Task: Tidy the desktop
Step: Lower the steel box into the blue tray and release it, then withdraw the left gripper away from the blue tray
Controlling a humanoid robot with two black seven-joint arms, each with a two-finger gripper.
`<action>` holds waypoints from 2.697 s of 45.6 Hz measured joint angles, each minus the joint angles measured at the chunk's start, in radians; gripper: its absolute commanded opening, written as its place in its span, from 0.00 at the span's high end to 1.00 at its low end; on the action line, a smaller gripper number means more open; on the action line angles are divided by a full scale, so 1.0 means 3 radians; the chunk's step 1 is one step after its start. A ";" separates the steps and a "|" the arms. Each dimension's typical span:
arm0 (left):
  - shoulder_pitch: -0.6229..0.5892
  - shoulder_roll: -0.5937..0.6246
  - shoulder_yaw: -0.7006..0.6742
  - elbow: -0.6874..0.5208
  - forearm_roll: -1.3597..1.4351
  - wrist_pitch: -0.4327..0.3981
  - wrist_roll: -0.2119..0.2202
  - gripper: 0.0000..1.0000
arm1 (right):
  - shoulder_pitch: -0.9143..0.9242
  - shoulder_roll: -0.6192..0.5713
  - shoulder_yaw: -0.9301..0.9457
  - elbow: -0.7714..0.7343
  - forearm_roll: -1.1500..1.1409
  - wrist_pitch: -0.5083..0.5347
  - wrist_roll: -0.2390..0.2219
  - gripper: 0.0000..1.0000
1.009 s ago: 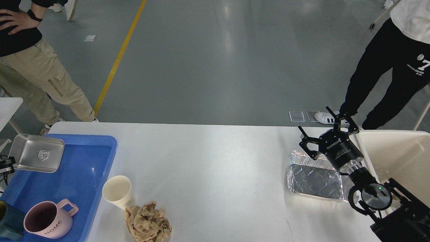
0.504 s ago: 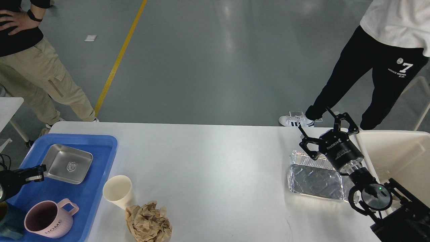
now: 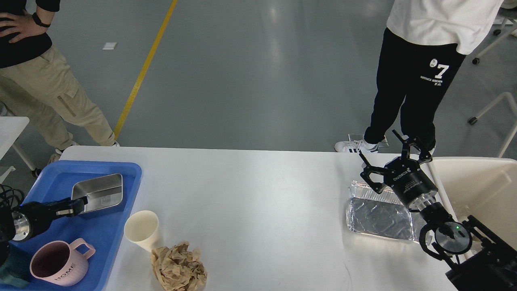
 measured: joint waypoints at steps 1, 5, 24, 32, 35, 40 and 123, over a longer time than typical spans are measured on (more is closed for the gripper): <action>-0.0036 -0.0002 -0.0003 -0.0020 0.0000 -0.0032 -0.0003 0.44 | 0.0000 0.0000 0.0000 0.0000 0.0000 0.0000 0.0000 0.00; -0.0173 -0.0002 -0.0038 -0.0138 -0.0004 -0.0136 -0.0001 0.40 | 0.0000 0.0002 0.0000 0.0000 0.0000 0.0000 0.0000 0.00; -0.0490 0.0888 -0.0217 -0.1613 0.0002 -0.0503 0.0092 0.13 | 0.0029 -0.0007 -0.0004 -0.0020 0.0000 0.0002 -0.0005 0.00; -0.0525 0.1497 -0.0854 -0.2218 -0.0245 -0.0952 0.0091 0.06 | 0.0039 -0.0003 -0.0005 -0.0016 -0.0008 -0.0009 -0.0005 0.00; -0.0442 0.1679 -0.1163 -0.2396 -0.0539 -0.1152 0.0092 0.03 | 0.0039 -0.0003 -0.0005 -0.0018 -0.0046 -0.0010 -0.0005 0.00; -0.0256 0.1796 -0.1568 -0.2489 -0.1124 -0.1272 0.0093 0.03 | 0.0029 0.0005 -0.0005 -0.0028 -0.0083 -0.0013 -0.0005 0.00; 0.1641 0.0694 -0.4549 -0.1924 -0.2589 -0.1374 0.1146 0.03 | 0.0049 -0.0159 -0.0224 0.0030 -0.0164 -0.0182 -0.0015 0.00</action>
